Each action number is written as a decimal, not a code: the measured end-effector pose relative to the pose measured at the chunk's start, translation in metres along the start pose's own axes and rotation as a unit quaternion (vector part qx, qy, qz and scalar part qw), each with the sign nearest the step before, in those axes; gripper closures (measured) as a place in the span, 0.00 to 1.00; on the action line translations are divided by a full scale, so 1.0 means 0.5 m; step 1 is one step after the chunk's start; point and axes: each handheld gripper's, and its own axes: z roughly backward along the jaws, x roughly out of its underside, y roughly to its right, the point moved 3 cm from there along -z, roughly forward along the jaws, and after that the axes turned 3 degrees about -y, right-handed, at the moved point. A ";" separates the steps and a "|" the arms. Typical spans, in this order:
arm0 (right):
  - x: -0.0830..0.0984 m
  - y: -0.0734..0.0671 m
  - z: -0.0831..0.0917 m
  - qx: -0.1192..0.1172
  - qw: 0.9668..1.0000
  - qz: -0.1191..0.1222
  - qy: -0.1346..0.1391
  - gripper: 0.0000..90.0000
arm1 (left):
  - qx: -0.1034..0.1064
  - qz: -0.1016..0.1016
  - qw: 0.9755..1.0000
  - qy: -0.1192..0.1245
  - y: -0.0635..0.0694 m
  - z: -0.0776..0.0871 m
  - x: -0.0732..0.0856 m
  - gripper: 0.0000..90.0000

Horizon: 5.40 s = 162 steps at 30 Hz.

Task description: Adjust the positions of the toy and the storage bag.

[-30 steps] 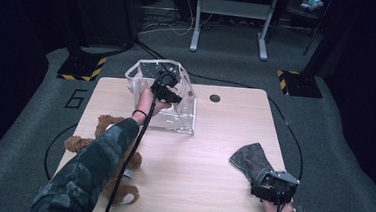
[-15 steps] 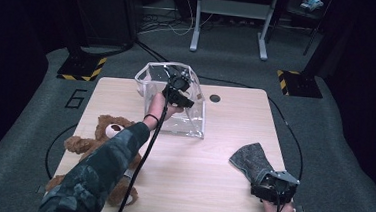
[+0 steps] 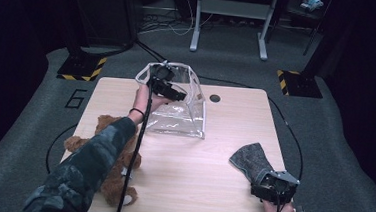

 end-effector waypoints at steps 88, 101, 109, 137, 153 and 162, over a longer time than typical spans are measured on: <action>0.000 -0.001 0.002 -0.005 1.000 -0.005 0.000 0.02 | 0.031 0.125 0.992 -0.015 -0.122 -0.029 0.077 0.94; -0.022 -0.012 0.033 -0.041 0.999 0.007 0.012 0.01 | 0.061 0.095 0.993 -0.012 -0.084 -0.024 0.082 0.94; -0.074 -0.038 0.046 -0.070 0.997 0.020 0.016 0.02 | 0.083 0.088 0.993 -0.004 -0.070 -0.026 0.085 0.95; -0.326 -0.154 0.055 -0.138 0.986 0.084 0.043 0.07 | 0.129 0.067 0.989 -0.017 -0.047 -0.018 0.103 0.85; -0.457 -0.220 0.061 -0.184 0.977 0.082 0.070 0.15 | 0.055 0.155 0.986 -0.024 -0.104 -0.016 0.097 0.49; -0.514 -0.282 0.046 -0.199 0.974 0.090 0.060 0.43 | 0.059 0.151 0.986 -0.040 -0.103 -0.024 0.101 0.59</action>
